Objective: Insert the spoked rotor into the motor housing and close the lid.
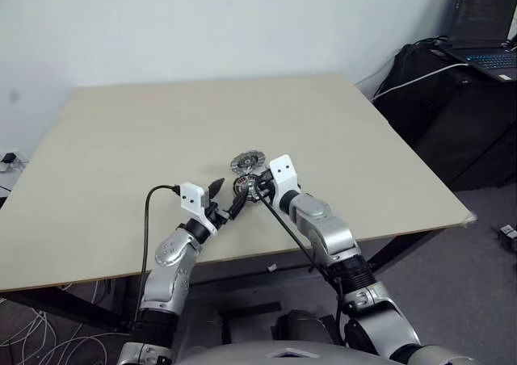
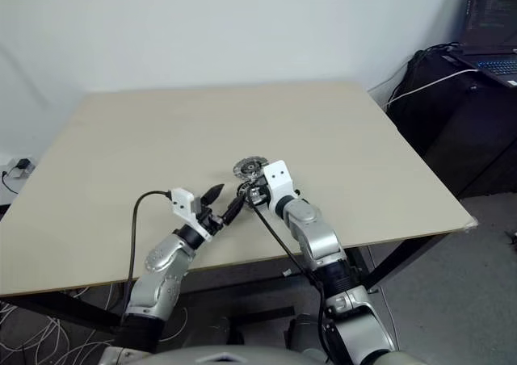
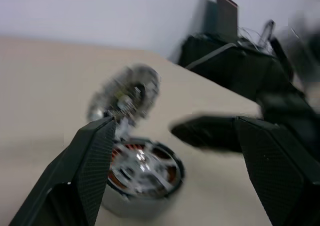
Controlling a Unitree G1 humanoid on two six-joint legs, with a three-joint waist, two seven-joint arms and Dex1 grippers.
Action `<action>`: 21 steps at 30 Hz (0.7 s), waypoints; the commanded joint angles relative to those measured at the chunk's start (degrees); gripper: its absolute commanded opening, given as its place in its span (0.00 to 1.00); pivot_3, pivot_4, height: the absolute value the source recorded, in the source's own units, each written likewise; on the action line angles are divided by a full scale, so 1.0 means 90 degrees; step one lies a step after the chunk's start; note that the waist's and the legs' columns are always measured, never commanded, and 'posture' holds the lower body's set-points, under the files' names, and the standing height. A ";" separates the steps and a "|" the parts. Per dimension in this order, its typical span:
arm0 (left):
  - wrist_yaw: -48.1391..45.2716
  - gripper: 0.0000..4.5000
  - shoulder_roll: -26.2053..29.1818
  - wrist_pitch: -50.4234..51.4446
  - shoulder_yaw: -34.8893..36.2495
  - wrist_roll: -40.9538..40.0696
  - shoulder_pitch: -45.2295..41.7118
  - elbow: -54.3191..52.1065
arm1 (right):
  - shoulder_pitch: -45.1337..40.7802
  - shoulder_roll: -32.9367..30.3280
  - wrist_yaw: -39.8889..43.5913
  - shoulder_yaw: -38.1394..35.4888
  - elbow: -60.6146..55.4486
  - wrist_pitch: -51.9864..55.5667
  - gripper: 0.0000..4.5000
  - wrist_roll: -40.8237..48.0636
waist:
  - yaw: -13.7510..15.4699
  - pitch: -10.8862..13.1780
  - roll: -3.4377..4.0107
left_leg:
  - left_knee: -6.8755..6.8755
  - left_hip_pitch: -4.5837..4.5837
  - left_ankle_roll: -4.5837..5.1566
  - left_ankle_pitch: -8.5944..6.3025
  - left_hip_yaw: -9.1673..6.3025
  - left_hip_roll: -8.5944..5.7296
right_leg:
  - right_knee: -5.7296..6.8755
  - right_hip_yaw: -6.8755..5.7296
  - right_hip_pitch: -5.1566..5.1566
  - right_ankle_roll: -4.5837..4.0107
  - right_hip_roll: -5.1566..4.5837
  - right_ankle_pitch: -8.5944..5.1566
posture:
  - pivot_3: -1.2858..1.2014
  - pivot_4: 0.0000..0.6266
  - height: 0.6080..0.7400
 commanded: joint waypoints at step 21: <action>0.0348 0.89 0.0413 -0.0120 -0.0210 0.0732 0.0583 -0.0383 | -0.1256 0.0442 0.0134 -0.0261 0.1991 -0.0744 0.00 -0.0254 | -0.0015 0.0001 0.0013 | -0.0001 0.0002 -0.0002 0.0001 0.0002 0.0002 | 0.0003 0.0001 -0.0007 -0.0016 -0.0004 0.0010 | 0.52 0.00 1.00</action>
